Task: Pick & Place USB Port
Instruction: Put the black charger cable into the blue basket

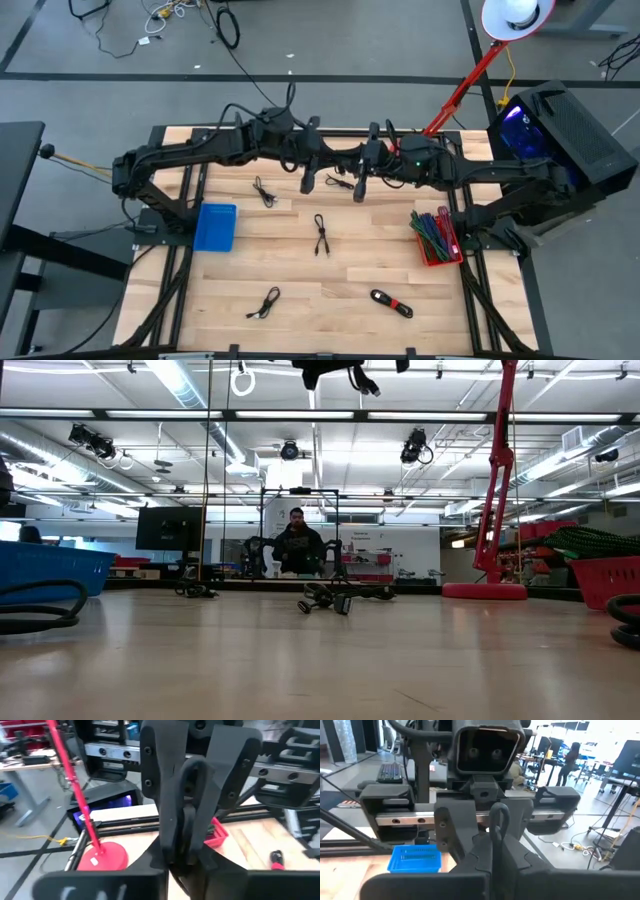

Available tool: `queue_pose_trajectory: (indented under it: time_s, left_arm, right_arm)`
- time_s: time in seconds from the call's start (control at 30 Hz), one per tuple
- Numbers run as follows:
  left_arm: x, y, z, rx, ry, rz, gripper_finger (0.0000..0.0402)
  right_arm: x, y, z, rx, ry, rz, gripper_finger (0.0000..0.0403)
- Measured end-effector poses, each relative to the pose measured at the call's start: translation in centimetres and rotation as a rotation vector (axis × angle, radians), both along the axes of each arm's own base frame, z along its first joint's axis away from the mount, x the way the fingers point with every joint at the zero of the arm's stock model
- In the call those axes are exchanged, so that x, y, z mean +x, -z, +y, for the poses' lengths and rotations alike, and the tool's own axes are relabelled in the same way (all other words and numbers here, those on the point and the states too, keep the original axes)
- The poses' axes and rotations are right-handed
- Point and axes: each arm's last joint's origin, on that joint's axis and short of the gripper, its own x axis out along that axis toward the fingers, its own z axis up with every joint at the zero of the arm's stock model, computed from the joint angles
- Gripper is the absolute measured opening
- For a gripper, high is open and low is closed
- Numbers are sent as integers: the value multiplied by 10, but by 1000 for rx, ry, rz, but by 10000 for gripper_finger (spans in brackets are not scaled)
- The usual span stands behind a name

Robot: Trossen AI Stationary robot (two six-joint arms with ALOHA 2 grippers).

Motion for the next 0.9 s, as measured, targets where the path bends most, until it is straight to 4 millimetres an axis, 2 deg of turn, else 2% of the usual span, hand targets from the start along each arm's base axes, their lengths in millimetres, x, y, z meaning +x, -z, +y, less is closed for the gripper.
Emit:
queue_pose_trajectory:
  time_s: [0.2, 0.4, 0.67, 0.77, 0.9]
  left_arm:
    - [-1, 3, 1, 4, -69, 38, 32]
    - [-3, 13, -5, 21, -163, 162, 32]
    - [-21, 38, -12, 39, -363, 490, 32]
    - [-33, 49, -23, 40, -422, 654, 32]
    - [-50, 53, -43, 25, -514, 782, 32]
  right_arm:
    - [0, 1, 0, 0, 1, 10, 15]
    - [-1, 8, 0, 6, 5, 74, 48]
    - [-17, 6, 0, 14, 63, 155, 106]
    - [-29, 5, -1, 37, 102, 208, 119]
    - [-42, 14, -3, 56, 219, 331, 122]
